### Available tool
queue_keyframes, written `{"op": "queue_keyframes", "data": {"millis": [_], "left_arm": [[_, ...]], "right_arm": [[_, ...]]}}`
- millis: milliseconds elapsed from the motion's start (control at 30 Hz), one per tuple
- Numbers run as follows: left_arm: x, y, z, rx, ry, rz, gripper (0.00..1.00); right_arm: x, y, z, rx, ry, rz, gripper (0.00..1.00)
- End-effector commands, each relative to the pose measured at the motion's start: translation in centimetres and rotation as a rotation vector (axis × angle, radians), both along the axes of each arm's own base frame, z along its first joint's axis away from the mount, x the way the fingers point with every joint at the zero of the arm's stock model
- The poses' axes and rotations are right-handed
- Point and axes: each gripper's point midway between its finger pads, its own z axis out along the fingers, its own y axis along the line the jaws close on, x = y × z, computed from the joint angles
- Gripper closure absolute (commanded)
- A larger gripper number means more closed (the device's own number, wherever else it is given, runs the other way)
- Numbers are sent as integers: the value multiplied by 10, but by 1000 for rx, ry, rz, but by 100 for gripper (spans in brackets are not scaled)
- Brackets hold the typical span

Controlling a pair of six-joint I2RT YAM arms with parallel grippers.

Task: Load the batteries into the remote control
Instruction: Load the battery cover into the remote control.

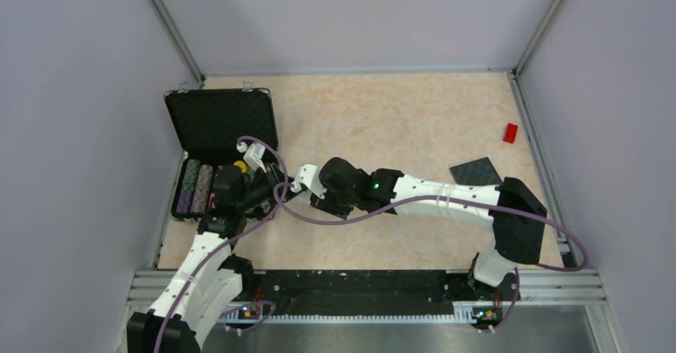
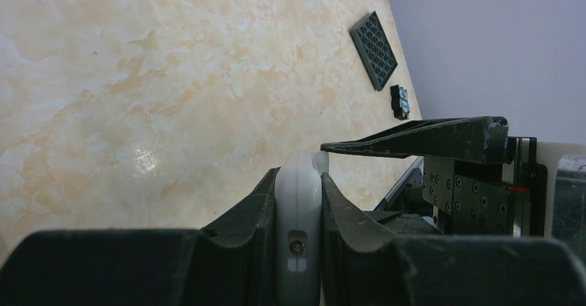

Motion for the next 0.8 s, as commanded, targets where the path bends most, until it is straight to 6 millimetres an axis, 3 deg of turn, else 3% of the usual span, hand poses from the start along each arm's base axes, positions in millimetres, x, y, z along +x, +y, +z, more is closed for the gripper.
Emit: {"op": "queue_keyframes", "data": {"millis": [0,433,767], "left_arm": [[6,-5,34,-21,-110,-21,100],[6,-4,35,-22,-112,-19,100],[4,-6,35,-30,-111,-34,100]], "right_arm": [[-2,17,13,47,-8,33,64],[-4,13,2,11,12,26,64],[0,21,11,44,-11,34,64]]}}
